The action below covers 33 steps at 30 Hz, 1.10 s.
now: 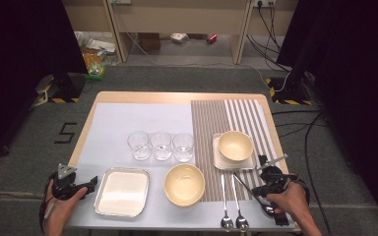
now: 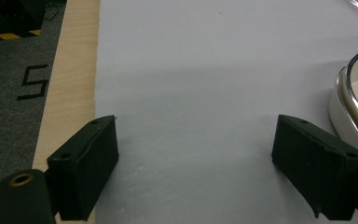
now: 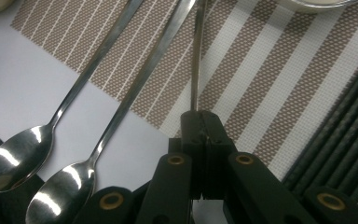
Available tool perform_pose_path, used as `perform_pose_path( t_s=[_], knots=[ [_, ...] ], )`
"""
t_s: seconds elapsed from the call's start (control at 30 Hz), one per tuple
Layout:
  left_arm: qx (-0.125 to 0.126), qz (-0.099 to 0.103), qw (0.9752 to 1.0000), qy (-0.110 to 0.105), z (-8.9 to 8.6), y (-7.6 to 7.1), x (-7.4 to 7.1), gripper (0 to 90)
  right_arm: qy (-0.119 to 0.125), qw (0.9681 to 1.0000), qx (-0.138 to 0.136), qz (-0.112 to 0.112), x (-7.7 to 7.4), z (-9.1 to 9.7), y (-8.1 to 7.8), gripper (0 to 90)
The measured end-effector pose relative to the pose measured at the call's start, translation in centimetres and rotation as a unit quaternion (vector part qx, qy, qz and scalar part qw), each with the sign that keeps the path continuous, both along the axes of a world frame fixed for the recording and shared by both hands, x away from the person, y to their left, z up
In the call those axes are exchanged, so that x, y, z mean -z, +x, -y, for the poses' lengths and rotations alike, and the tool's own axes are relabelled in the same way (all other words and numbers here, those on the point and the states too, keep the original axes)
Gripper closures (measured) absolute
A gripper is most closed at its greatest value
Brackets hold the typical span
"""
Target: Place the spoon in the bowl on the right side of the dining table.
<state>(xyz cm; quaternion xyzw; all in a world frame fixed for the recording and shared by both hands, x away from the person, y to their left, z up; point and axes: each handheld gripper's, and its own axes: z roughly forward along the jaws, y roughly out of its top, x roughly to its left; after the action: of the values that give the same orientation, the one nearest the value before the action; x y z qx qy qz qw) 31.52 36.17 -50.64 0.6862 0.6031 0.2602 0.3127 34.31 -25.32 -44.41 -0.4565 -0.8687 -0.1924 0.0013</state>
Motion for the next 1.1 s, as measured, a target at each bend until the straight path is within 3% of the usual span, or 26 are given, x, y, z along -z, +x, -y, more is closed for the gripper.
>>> perform_pose_path(
  t_s=[0.17,0.33,0.43,0.53,0.8,0.83,1.1],
  knots=[
    [0.0,0.0,1.0,0.0,0.0,0.0,0.0,13.6,-0.006,1.0,-0.001,0.002,0.1,-0.4,-0.1,87.6],
    [0.0,0.0,1.0,0.001,0.0,0.0,0.0,13.6,0.003,1.0,0.006,-0.004,0.3,-0.2,-0.1,84.9],
    [0.0,0.001,1.0,0.001,0.0,0.0,0.0,13.7,-0.009,0.9999,-0.003,-0.011,1.3,-0.3,-0.2,84.8],
    [0.0,0.0,1.0,0.0,0.0,0.0,0.0,13.6,0.007,0.9998,0.01,-0.018,1.3,0.0,-0.2,85.4],
    [0.0,0.0,1.0,0.001,0.0,0.0,0.0,13.6,0.022,0.9996,0.014,-0.013,1.4,0.5,-0.3,87.9],
    [0.0,-0.001,1.0,0.001,0.0,0.0,0.0,13.7,0.038,0.9988,0.03,-0.013,1.2,0.7,-0.4,89.1],
    [0.0,0.0,1.0,0.0,0.0,0.0,0.0,13.6,0.052,0.9983,0.024,-0.008,1.2,1.0,-0.7,89.6]
  ],
)
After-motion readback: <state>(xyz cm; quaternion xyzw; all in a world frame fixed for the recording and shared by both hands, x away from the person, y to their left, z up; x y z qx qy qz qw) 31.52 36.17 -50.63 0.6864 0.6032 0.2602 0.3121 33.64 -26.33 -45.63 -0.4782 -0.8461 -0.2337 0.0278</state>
